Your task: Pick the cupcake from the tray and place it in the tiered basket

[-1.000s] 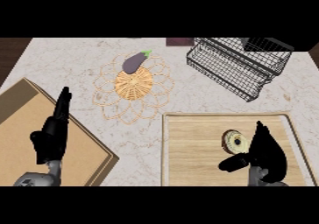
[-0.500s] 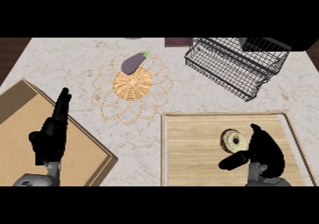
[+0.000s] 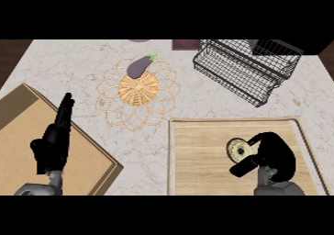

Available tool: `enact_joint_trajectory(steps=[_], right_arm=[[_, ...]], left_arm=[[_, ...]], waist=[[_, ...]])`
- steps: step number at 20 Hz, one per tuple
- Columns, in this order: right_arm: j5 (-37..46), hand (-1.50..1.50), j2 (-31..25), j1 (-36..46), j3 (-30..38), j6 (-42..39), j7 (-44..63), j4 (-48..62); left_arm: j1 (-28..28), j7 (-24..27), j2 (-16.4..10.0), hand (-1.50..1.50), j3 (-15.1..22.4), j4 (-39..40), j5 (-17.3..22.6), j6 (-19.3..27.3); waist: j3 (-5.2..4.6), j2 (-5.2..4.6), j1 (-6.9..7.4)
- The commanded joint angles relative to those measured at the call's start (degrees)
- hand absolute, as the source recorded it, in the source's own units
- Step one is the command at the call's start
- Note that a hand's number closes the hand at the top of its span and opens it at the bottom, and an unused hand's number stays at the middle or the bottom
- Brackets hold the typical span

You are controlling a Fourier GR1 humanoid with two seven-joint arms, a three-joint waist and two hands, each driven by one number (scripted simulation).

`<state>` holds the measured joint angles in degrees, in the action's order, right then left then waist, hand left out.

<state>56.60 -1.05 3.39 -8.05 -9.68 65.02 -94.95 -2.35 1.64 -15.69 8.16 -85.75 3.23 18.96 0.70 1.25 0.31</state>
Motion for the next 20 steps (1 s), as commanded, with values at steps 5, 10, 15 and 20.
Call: enact_joint_trajectory(steps=[5,10,15,20], right_arm=[[3.89,1.5,-2.92,3.89,-1.08,-4.87,-1.91,4.39],[-0.95,1.5,-13.14,-1.2,-1.11,-5.55,-21.11,2.81],[-4.46,1.5,-12.56,2.2,3.96,-4.52,-19.84,-5.33],[-7.44,1.5,-8.89,3.98,8.27,-0.19,-16.19,-17.34]], left_arm=[[4.79,-3.61,4.17,0.0,3.93,5.37,0.7,-1.22],[4.93,-3.43,3.93,0.0,2.87,5.85,0.3,-0.41],[6.72,-3.83,2.83,0.0,2.24,3.69,0.92,-1.46],[9.44,-2.79,4.47,0.0,3.22,3.21,0.86,-1.24]], waist=[[-0.76,-1.61,0.18],[-0.66,-1.58,-0.75],[-0.72,-1.08,-0.89],[-0.79,-0.55,-2.18]])
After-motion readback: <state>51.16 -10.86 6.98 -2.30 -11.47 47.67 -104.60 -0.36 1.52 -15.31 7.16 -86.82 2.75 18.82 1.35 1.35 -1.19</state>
